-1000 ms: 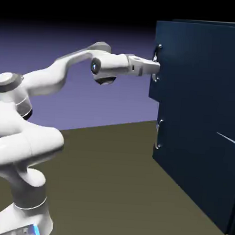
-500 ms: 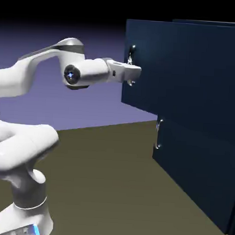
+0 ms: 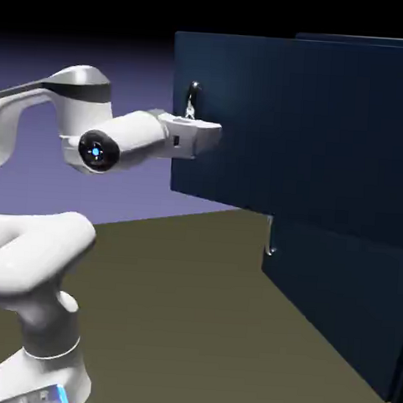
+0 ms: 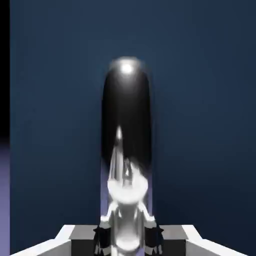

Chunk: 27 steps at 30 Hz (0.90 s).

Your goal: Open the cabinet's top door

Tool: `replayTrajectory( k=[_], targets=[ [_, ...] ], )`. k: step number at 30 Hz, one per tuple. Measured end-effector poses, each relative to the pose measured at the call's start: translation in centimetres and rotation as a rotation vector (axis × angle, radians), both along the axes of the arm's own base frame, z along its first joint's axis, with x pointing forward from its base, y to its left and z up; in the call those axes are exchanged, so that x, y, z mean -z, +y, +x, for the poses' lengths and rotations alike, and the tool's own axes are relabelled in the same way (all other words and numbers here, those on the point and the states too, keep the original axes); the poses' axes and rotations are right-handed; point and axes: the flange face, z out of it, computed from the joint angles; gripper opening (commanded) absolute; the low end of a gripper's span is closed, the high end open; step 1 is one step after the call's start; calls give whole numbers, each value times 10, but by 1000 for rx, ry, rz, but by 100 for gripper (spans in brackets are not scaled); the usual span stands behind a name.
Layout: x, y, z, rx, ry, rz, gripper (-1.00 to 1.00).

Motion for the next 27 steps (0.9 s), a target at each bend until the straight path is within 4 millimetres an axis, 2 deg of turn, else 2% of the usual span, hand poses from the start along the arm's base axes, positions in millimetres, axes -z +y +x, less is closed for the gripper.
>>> replayTrajectory(
  k=[8,14,19,27],
  targets=[
    [0,-49,-27,-108,0,0,-100],
    [0,-95,-47,-202,0,0,-100],
    [0,-142,-62,-297,0,0,-100],
    [0,-228,-77,-465,0,0,-100]
  ],
)
